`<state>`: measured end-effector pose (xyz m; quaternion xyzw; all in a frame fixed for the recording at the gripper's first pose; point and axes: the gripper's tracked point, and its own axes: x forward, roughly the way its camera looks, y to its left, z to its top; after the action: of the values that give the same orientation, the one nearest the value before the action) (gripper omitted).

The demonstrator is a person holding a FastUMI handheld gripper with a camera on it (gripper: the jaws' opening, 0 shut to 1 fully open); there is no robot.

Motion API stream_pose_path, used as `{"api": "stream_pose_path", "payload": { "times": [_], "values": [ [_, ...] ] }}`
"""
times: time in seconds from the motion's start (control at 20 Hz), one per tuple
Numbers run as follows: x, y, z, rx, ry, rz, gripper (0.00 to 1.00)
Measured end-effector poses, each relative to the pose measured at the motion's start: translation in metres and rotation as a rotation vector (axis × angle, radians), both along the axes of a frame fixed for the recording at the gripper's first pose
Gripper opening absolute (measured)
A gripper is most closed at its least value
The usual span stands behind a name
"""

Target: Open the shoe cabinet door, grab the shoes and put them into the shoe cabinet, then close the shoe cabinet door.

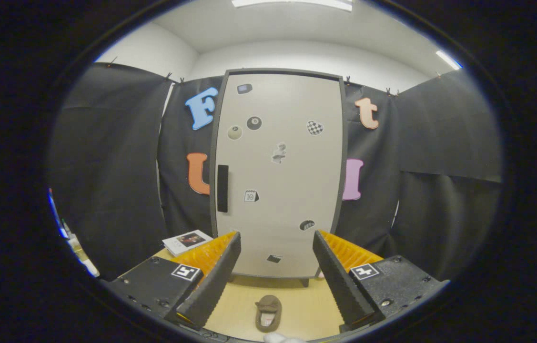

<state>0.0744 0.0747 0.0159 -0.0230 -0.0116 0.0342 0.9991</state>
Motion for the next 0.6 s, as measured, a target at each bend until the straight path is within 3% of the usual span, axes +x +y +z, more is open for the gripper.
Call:
{"api": "stream_pose_path", "payload": {
  "times": [0.3,0.6],
  "values": [
    [0.071,0.053,0.012,0.044,0.003,0.068,0.99],
    [0.137,0.107,0.014,0.010,-0.015,0.129,0.99]
  ]
}}
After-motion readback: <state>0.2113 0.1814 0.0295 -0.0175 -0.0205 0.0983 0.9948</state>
